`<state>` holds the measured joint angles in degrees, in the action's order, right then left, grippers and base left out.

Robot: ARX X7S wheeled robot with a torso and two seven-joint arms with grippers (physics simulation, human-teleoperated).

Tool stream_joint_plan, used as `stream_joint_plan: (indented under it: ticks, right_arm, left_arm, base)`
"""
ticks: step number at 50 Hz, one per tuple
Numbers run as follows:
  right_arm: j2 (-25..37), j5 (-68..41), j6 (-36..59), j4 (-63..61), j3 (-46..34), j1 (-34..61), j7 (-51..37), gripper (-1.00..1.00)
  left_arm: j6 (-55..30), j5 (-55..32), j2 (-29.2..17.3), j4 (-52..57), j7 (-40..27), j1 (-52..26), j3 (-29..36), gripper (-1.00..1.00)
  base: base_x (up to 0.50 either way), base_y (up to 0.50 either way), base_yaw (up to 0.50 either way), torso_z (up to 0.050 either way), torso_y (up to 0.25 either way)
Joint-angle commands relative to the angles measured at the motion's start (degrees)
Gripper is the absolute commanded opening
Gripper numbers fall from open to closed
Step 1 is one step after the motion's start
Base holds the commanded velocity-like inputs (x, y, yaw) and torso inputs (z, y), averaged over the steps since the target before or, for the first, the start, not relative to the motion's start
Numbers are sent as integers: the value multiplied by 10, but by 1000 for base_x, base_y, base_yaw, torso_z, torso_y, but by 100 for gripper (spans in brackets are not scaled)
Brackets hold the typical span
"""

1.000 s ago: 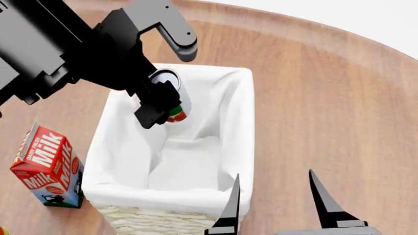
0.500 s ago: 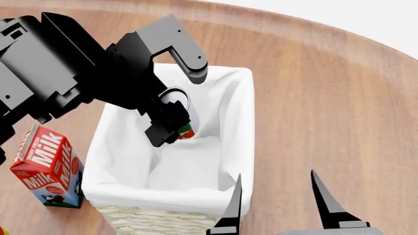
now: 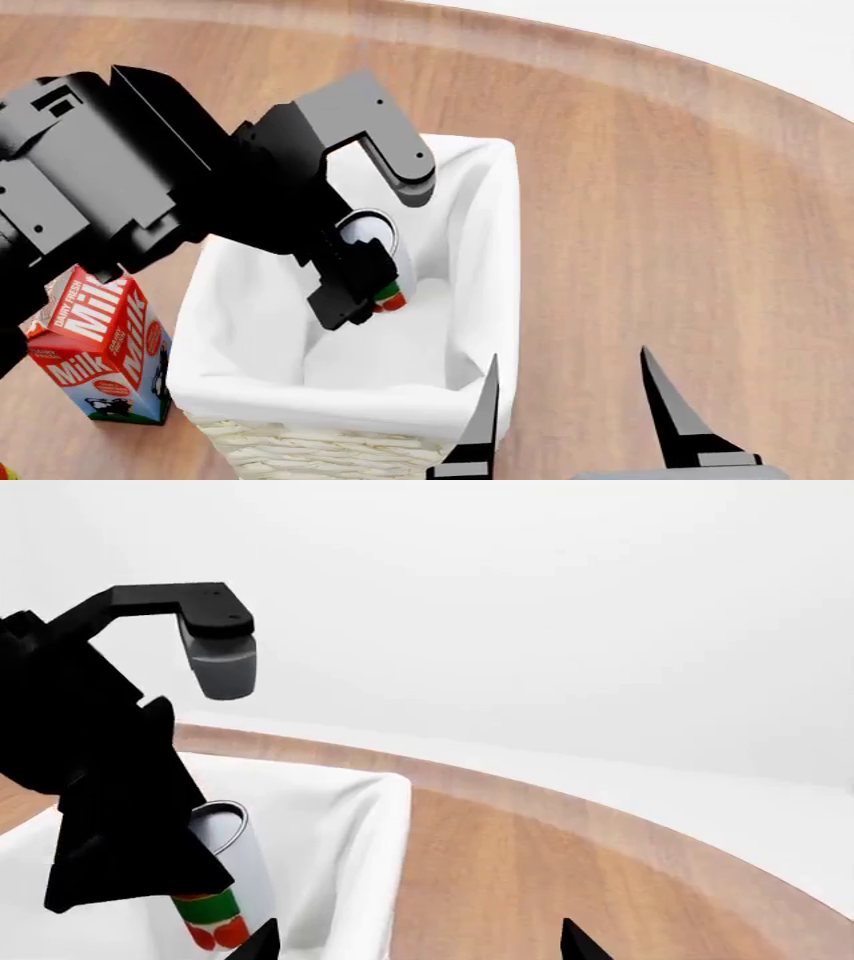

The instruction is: Pick up the tomato sauce, and put it in the basket.

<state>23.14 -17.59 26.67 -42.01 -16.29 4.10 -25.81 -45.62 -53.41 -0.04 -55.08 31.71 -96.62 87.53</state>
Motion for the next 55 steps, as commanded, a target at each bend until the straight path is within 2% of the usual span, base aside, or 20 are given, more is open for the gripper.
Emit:
stream_joint_plan:
  ticks: [1,30,35,36,37,55]
  right_arm:
    - [2,-1,-2,0,0,-1,-2,100]
    - [7,-11,-6,-1,8,-3,-6,100]
    - [7,-9,-8,0,6,-4,-7,100]
    - [7,-10,-8,0,6,-4,-7,100]
    - [8,-10,-8,0,6,-4,-7,100]
    - [10,-11,-5,-5,4,-3,-12,100]
  left_arm:
    - [3,-7,0,4,-14,12,-3,-100]
    - [4,-2,0,6,-46,41,-3,-100]
    - [5,-10,0,-4,-80,40,-7,-100]
    - [1,-3,0,5,-51,39,1,-100]
    - [0,-4,0,6,-59,40,-2,100]
    - [5,-13,0,3,-72,33,-5,100]
  base:
    - [0,0,0,0,0]
    - [0,0,0,0,0]
    - [0,0,0,0,0]
    - [0,0,0,0,0]
    - [0,0,0,0,0]
    - [0,0,0,0,0]
